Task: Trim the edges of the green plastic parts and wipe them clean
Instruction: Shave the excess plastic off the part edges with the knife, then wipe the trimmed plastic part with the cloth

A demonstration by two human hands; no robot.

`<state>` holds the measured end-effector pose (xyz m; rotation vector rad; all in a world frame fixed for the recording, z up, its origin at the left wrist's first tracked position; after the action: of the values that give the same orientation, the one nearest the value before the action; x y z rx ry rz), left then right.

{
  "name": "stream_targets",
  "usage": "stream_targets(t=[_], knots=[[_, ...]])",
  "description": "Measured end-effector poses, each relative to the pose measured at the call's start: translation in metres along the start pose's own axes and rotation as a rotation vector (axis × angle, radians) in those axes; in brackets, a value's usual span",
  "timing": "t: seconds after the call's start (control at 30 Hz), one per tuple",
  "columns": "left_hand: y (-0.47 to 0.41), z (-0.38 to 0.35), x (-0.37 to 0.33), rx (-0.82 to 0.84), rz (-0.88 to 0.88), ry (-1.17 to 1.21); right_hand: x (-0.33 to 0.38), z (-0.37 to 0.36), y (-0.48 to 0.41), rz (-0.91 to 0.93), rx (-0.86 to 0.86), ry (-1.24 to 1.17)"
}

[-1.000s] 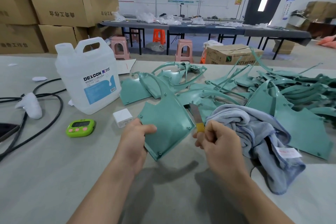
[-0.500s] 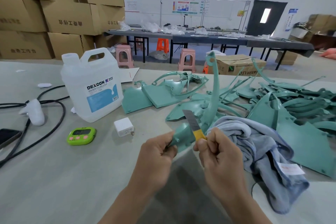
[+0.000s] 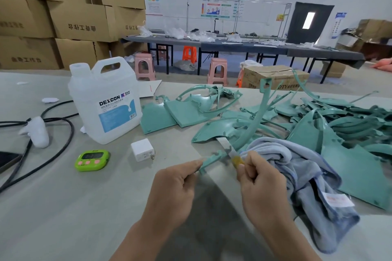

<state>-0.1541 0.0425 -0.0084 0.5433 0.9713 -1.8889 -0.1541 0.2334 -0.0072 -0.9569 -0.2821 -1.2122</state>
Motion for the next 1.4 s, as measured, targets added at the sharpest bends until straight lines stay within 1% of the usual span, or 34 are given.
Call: stream_targets(t=[0.1, 0.17, 0.23, 0.33, 0.4, 0.47, 0.5, 0.53, 0.6, 0.67, 0.73, 0.77, 0.83, 0.87, 0.93, 0.97, 1.03, 1.1, 1.13, 1.17, 1.23, 1.27, 1.3, 1.33, 1.4], knots=[[0.001, 0.002, -0.001, -0.008, -0.024, -0.127, 0.0, 0.007, 0.001, 0.002, -0.012, 0.039], [0.0, 0.002, 0.0, -0.031, -0.077, -0.233, 0.004, 0.005, 0.002, 0.062, 0.062, 0.071], [0.0, 0.002, 0.001, -0.02, -0.139, -0.31, 0.006, 0.001, 0.001, 0.045, 0.136, 0.122], [-0.002, 0.001, 0.0, 0.018, -0.179, -0.342, 0.0, 0.003, -0.002, -0.094, 0.095, 0.173], [-0.003, 0.0, -0.002, 0.038, -0.182, -0.336, 0.005, 0.003, 0.001, -0.058, 0.091, 0.153], [-0.005, 0.0, -0.005, 0.045, -0.182, -0.348, 0.008, -0.002, 0.002, -0.007, 0.14, 0.168], [-0.005, 0.0, -0.005, 0.042, -0.179, -0.355, 0.008, -0.003, 0.002, -0.016, 0.147, 0.19], [-0.005, 0.001, -0.004, 0.034, -0.174, -0.361, 0.006, -0.002, 0.001, -0.052, 0.125, 0.21], [-0.004, 0.002, 0.0, 0.023, -0.157, -0.385, 0.001, 0.005, -0.001, -0.122, 0.008, 0.207], [-0.004, 0.002, 0.003, 0.009, -0.12, -0.415, 0.0, 0.013, 0.001, -0.103, -0.111, 0.173], [-0.005, 0.003, 0.003, -0.028, -0.079, -0.46, -0.002, 0.013, 0.002, -0.057, -0.13, 0.153], [-0.005, 0.004, 0.002, -0.041, -0.053, -0.491, -0.004, 0.01, 0.002, -0.058, -0.112, 0.128], [-0.004, 0.004, 0.004, -0.054, 0.024, -0.554, -0.009, 0.005, 0.0, -0.127, -0.048, 0.056], [-0.004, 0.005, 0.007, -0.039, 0.086, -0.566, -0.013, 0.003, -0.001, -0.177, -0.019, 0.037], [-0.004, 0.003, 0.015, 0.045, 0.229, -0.556, -0.021, 0.0, -0.001, -0.299, 0.066, 0.047], [-0.004, 0.001, 0.018, 0.088, 0.269, -0.544, -0.024, -0.003, -0.001, -0.347, 0.131, 0.084], [-0.002, -0.004, 0.02, 0.129, 0.278, -0.548, -0.023, -0.005, 0.001, -0.404, 0.265, 0.242], [-0.002, -0.004, 0.02, 0.124, 0.31, -0.504, -0.016, -0.002, 0.0, -0.446, 0.298, 0.476], [-0.002, -0.001, 0.022, 0.086, 0.356, -0.472, -0.013, 0.003, 0.0, -0.452, 0.257, 0.547], [-0.003, 0.005, 0.027, 0.025, 0.414, -0.458, -0.011, 0.01, -0.001, -0.451, 0.171, 0.577], [-0.002, 0.016, 0.039, -0.052, 0.547, -0.503, -0.009, 0.03, -0.006, -0.389, -0.099, 0.537], [0.0, 0.018, 0.046, -0.039, 0.598, -0.53, -0.012, 0.04, -0.008, -0.325, -0.22, 0.504], [0.001, 0.018, 0.051, -0.002, 0.638, -0.537, -0.016, 0.046, -0.008, -0.282, -0.261, 0.491], [0.001, 0.016, 0.054, 0.029, 0.663, -0.526, -0.024, 0.048, -0.011, -0.318, -0.188, 0.504], [-0.002, 0.012, 0.056, 0.031, 0.662, -0.441, -0.041, 0.042, -0.018, -0.417, 0.103, 0.504]])
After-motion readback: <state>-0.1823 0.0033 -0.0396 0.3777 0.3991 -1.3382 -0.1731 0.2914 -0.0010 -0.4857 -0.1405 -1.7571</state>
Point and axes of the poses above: each hand's wrist, its own y-axis away from the middle knuckle, its own z-axis out of the back of the hand, x = y × z, the point moved 3 cm from there along -y, towards the middle knuckle, and after that the axes turned 14 degrees about x, right-handed, at the moved point
